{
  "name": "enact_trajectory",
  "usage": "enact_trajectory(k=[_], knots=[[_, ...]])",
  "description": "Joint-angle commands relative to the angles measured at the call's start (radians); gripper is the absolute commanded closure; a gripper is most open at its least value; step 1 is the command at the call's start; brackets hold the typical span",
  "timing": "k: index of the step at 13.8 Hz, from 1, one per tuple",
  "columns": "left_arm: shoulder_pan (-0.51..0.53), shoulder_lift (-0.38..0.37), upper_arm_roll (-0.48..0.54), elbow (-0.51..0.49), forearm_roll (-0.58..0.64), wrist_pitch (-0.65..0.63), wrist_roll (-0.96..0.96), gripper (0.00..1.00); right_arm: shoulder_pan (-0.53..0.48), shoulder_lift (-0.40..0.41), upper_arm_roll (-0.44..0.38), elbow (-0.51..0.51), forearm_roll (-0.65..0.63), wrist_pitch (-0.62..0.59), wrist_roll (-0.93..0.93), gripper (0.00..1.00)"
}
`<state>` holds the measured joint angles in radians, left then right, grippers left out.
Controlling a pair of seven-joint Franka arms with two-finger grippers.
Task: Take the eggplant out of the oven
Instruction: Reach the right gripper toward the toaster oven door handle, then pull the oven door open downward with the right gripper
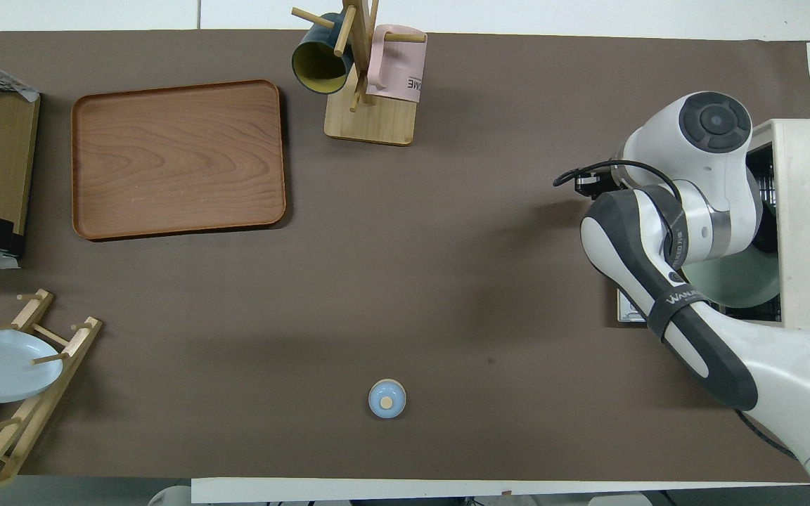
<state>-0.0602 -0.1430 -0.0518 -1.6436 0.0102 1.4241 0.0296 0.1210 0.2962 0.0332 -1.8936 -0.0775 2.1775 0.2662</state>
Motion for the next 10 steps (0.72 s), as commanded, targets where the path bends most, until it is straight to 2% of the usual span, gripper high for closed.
enact_trajectory(k=[1, 4, 7, 10], knots=[[0.002, -0.01, 0.004, -0.001, -0.001, -0.014, 0.007, 0.0, -0.007, -0.057, -0.016, 0.059, 0.024, -0.154, 0.013, 0.56], [0.002, -0.01, 0.004, -0.001, -0.001, -0.014, 0.007, 0.0, -0.063, -0.094, -0.016, 0.025, -0.024, -0.257, 0.005, 0.51], [0.002, -0.01, 0.004, -0.001, -0.001, -0.014, 0.007, 0.0, -0.106, -0.123, -0.015, -0.05, -0.073, -0.236, -0.004, 0.51], [0.002, -0.01, 0.004, -0.001, -0.001, -0.014, 0.007, 0.0, -0.124, -0.129, -0.015, -0.067, -0.096, -0.245, -0.059, 0.51]])
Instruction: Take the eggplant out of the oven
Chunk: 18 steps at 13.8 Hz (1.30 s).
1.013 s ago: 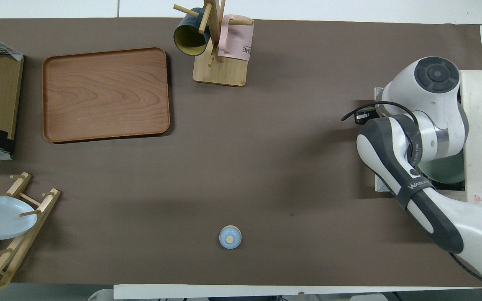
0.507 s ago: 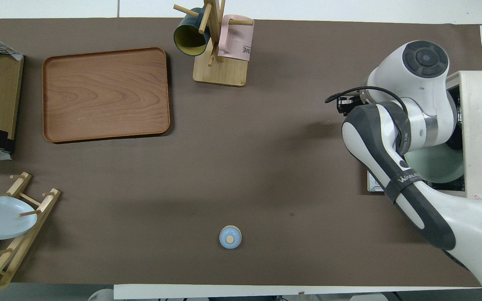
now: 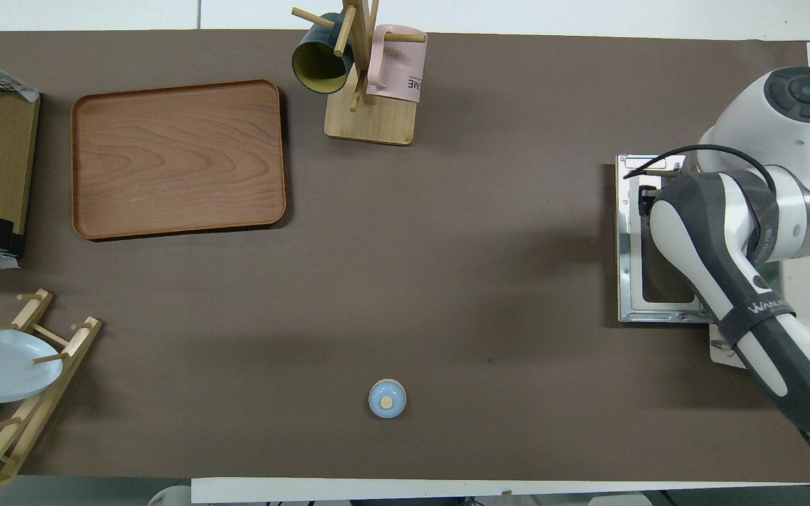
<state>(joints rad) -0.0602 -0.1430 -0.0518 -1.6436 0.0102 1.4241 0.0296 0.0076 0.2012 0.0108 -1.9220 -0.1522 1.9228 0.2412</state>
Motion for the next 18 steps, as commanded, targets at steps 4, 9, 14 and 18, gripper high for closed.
enact_trajectory(k=[4, 9, 14, 18], knots=[[0.002, -0.01, 0.004, -0.001, -0.001, -0.014, 0.007, 0.0, -0.012, -0.036, 0.008, -0.041, -0.035, 0.001, -0.037, 0.51], [0.002, -0.01, 0.004, -0.001, -0.001, -0.014, 0.007, 0.0, -0.038, -0.042, 0.009, -0.045, -0.038, -0.016, -0.071, 0.51], [0.002, -0.01, 0.004, -0.001, -0.001, -0.014, 0.007, 0.0, -0.043, -0.043, 0.009, -0.055, -0.04, -0.01, -0.097, 0.81], [0.002, -0.01, 0.004, -0.001, -0.001, -0.014, 0.007, 0.0, -0.025, -0.036, 0.021, -0.037, -0.038, -0.002, -0.086, 1.0]])
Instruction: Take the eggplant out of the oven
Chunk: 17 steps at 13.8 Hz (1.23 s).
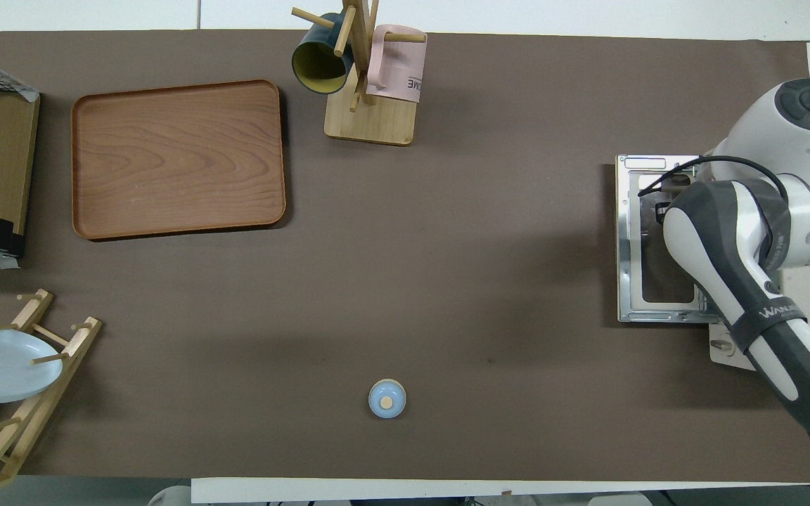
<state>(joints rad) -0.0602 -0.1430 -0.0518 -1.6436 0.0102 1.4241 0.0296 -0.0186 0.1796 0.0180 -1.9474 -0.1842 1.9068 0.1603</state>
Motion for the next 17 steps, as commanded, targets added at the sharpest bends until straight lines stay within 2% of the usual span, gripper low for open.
enact_trajectory(k=[1, 3, 5, 6, 8, 12, 14, 17], knots=[[0.002, -0.01, 0.004, -0.001, -0.001, -0.014, 0.007, 0.0, 0.038, -0.006, 0.022, 0.02, -0.006, 0.003, -0.001, 1.0], [0.002, -0.01, 0.004, -0.001, -0.001, -0.014, 0.007, 0.0, 0.126, 0.026, 0.022, 0.103, -0.005, -0.041, 0.091, 1.0], [0.002, -0.01, 0.004, -0.001, -0.001, -0.014, 0.007, 0.0, 0.228, 0.093, 0.023, 0.238, 0.003, -0.135, 0.222, 1.0], [0.002, -0.01, 0.004, -0.001, -0.001, -0.014, 0.007, 0.0, 0.277, 0.162, 0.023, 0.348, 0.008, -0.19, 0.317, 1.0], [0.002, -0.01, 0.004, -0.001, -0.001, -0.014, 0.007, 0.0, 0.403, 0.355, 0.031, 0.613, 0.024, -0.282, 0.52, 1.0], [0.002, -0.01, 0.004, -0.001, -0.001, -0.014, 0.007, 0.0, 0.567, 0.642, 0.037, 1.0, 0.075, -0.278, 0.746, 1.0], [0.002, -0.01, 0.004, -0.001, -0.001, -0.014, 0.007, 0.0, 0.612, 0.69, 0.08, 1.03, 0.075, -0.212, 0.846, 1.0], [0.002, -0.01, 0.004, -0.001, -0.001, -0.014, 0.004, 0.0, 0.637, 0.722, 0.148, 1.009, 0.101, -0.05, 0.999, 0.98]])
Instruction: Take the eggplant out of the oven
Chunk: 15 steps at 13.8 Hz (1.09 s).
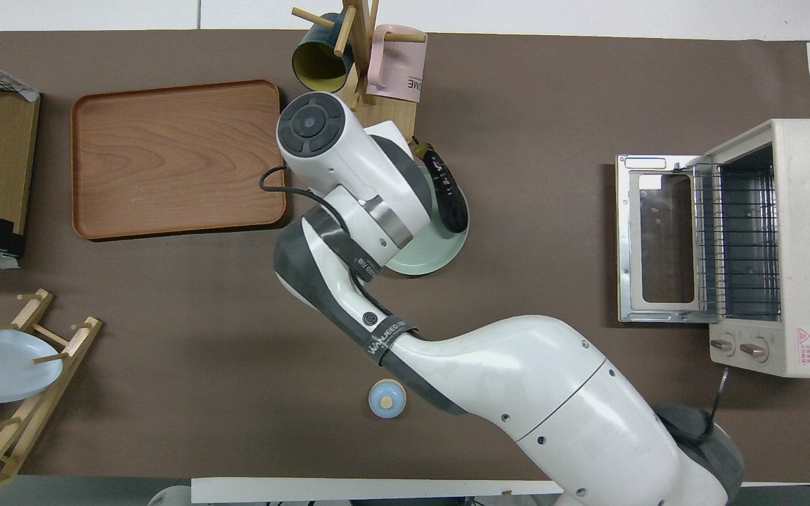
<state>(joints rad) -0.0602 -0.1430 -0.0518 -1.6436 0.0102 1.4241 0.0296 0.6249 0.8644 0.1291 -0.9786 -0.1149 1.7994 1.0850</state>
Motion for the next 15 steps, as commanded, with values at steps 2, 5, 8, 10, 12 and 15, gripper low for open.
enact_trajectory(k=[2, 5, 8, 10, 12, 15], knots=[[-0.003, -0.03, -0.002, -0.008, 0.002, -0.075, -0.022, 0.0, -0.004, 0.041, 0.04, 0.032, 0.07, 0.118, 0.121, 0.77], [-0.009, -0.163, 0.0, -0.254, -0.002, 0.026, -0.037, 0.0, -0.052, 0.001, 0.041, 0.041, 0.07, 0.06, 0.113, 0.57], [-0.105, -0.212, -0.022, -0.5, -0.036, 0.301, -0.231, 0.01, -0.163, -0.199, 0.023, -0.12, 0.04, -0.063, -0.128, 0.59], [-0.247, -0.111, -0.022, -0.547, -0.052, 0.543, -0.447, 0.01, -0.29, -0.366, 0.023, -0.385, 0.034, -0.02, -0.293, 0.71], [-0.389, 0.038, -0.022, -0.523, -0.055, 0.762, -0.654, 0.01, -0.411, -0.522, 0.023, -0.718, 0.029, 0.108, -0.452, 0.95], [-0.519, 0.27, -0.019, -0.417, -0.052, 0.935, -0.798, 0.01, -0.52, -0.61, 0.021, -1.015, 0.027, 0.299, -0.601, 1.0]])
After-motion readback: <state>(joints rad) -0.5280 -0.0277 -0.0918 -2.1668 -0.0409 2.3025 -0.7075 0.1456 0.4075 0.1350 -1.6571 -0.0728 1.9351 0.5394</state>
